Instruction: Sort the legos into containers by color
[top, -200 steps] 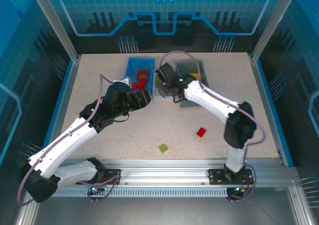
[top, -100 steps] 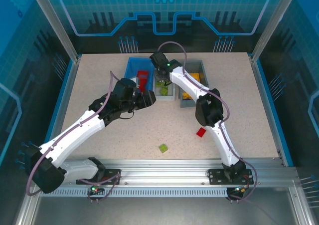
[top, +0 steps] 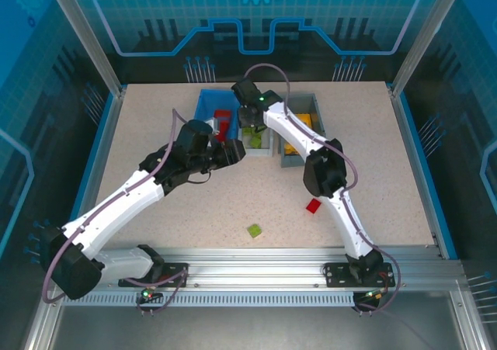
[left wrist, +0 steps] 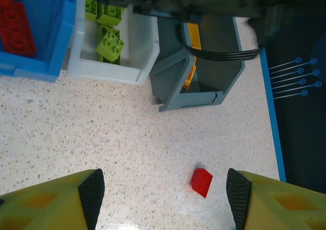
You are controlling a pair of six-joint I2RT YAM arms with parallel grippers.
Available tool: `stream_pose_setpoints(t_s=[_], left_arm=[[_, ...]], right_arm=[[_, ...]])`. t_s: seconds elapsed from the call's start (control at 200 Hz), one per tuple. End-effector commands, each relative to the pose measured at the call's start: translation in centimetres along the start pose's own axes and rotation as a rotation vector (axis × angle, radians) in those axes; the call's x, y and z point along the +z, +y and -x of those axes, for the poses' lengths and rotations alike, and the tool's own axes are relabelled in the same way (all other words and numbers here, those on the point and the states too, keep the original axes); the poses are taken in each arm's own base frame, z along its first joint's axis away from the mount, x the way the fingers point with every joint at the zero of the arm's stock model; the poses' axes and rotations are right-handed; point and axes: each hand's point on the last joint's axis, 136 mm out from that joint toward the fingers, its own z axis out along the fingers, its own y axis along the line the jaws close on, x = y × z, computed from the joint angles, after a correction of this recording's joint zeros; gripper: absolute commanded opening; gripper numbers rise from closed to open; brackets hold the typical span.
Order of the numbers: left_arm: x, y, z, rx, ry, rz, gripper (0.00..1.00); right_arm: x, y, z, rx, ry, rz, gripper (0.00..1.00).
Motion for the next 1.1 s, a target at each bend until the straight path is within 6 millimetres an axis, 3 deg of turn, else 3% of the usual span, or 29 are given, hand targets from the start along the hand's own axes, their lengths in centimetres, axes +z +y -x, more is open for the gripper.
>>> stream_pose_setpoints(t_s=[0.0, 0.095, 0.37, 0.535, 0.625, 0.82, 1.095], left_arm=[[0.3, -1.5, -2.6, 0.047, 0.074, -0.049, 0.68], [1.9, -3.6, -5.8, 0.178, 0.154, -0.061, 0.68], [8.2, -8.8, -15.3, 0.477, 0.306, -0.071, 0.69], [12.0, -10.8, -19.3, 0.604, 0.356, -0.032, 0.7], [14.3, -10.4, -20.7, 0.654, 0.383, 0.026, 0.72], [18.3, -8.7, -21.7, 0.722, 0.409, 0.151, 0.75], [21.9, -6.8, -22.9, 0.788, 0.432, 0.236, 0.76]], right_arm=[[-9.6, -0.8, 3.7, 0.061, -0.183, 0.038, 0.54], [-14.1, -2.8, 2.0, 0.114, -0.25, 0.064, 0.54], [-25.0, -12.0, -10.5, 0.235, -0.297, 0.109, 0.6], [-31.7, -14.3, -15.4, 0.231, -0.386, 0.27, 0.69], [-34.5, -14.7, -17.3, 0.234, -0.429, 0.369, 0.75], [-38.2, -16.0, -19.4, 0.267, -0.505, 0.468, 0.8], [-37.5, -15.5, -20.4, 0.278, -0.457, 0.497, 0.8]])
